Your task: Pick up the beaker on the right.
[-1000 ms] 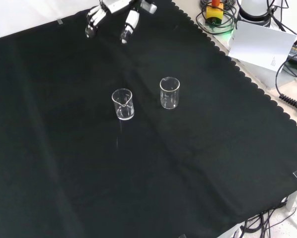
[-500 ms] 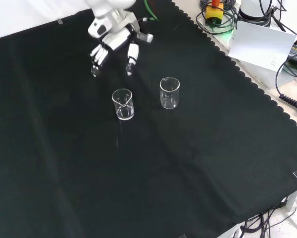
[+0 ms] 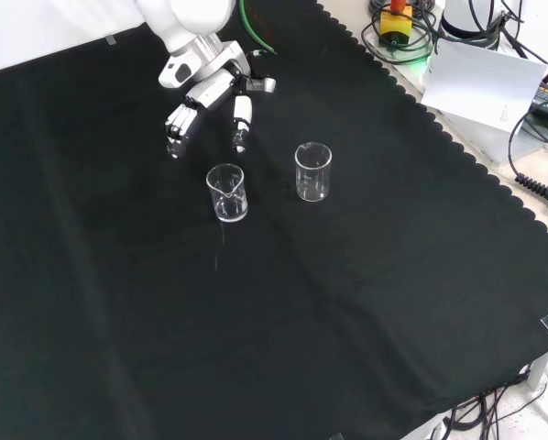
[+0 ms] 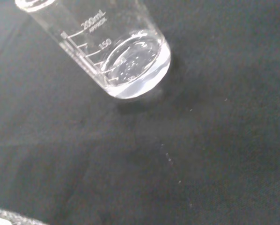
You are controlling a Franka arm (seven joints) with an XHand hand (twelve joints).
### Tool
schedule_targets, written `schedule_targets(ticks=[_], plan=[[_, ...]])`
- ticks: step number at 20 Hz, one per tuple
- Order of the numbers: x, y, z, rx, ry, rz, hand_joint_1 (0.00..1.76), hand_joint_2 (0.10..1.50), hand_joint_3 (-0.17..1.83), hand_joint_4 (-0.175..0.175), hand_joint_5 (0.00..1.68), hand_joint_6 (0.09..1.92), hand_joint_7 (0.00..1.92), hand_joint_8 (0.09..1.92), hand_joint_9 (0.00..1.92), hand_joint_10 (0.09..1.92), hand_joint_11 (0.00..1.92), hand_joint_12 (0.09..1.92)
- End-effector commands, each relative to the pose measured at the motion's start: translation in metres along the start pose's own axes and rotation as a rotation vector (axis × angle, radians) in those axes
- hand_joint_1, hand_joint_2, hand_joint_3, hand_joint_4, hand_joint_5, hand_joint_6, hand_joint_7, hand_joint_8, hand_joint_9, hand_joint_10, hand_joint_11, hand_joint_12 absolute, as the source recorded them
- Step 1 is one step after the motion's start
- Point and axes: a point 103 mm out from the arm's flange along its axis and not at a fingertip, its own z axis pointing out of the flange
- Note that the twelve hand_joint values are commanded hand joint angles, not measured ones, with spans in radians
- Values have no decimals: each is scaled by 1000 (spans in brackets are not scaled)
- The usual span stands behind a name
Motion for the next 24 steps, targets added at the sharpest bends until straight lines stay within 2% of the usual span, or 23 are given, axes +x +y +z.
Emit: schedule_targets(ticks=[1,6,13,24], plan=[[-8,9,20,11,119,-54,736,939,-173,-15,234,87,53,547,160,590,0,1163],[-4,11,28,-19,156,-97,777,915,-175,-13,220,87,52,542,161,590,0,1146],[3,13,40,-29,185,-149,848,899,-175,-13,265,87,132,572,232,604,0,1185],[12,21,52,-49,243,-196,858,899,-175,-18,330,87,210,606,292,606,0,1229]])
